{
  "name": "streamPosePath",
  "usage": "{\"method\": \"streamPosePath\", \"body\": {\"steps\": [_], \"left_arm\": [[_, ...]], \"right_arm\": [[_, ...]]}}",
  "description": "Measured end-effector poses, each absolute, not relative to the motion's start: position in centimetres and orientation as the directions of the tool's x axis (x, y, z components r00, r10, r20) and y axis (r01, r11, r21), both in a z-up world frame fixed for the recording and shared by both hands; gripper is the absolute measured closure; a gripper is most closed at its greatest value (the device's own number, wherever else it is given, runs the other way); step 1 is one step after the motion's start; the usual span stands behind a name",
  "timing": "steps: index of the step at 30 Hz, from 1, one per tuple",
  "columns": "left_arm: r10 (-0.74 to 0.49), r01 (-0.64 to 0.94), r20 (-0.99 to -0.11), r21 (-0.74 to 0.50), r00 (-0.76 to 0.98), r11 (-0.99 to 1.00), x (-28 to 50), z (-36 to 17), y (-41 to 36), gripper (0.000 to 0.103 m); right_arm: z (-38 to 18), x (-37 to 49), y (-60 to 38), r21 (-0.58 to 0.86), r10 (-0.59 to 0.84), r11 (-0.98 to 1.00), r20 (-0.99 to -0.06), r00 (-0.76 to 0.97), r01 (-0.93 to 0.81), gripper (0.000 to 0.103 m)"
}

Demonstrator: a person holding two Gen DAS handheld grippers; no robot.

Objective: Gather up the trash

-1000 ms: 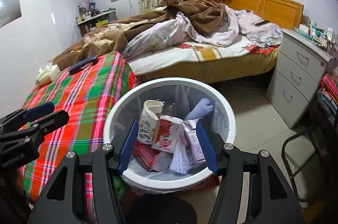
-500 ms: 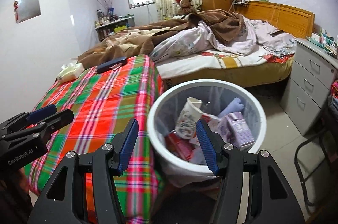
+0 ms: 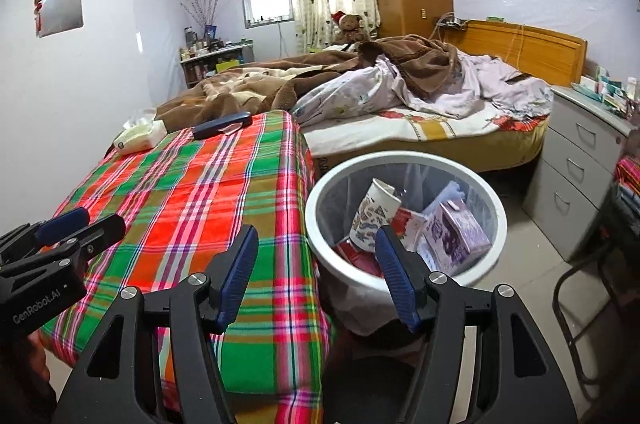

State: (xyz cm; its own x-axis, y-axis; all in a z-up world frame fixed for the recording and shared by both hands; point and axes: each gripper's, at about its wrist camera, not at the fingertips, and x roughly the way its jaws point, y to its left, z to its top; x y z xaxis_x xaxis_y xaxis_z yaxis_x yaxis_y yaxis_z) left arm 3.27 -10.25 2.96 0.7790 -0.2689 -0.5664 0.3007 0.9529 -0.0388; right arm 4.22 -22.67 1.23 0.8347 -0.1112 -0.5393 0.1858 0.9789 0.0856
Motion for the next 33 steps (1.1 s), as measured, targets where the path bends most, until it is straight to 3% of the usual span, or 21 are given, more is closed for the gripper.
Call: {"method": "streamPosePath", "body": {"steps": [33], "left_arm": [[-0.287,0.329,-0.544,-0.021,0.788,0.944,0.6,2.3,-10.4,0.045]], "right_arm": [[0.9,1.4,-22.2,0.089,-0.193,0.958,-0.505,0.841,0.273,0.040]]}}
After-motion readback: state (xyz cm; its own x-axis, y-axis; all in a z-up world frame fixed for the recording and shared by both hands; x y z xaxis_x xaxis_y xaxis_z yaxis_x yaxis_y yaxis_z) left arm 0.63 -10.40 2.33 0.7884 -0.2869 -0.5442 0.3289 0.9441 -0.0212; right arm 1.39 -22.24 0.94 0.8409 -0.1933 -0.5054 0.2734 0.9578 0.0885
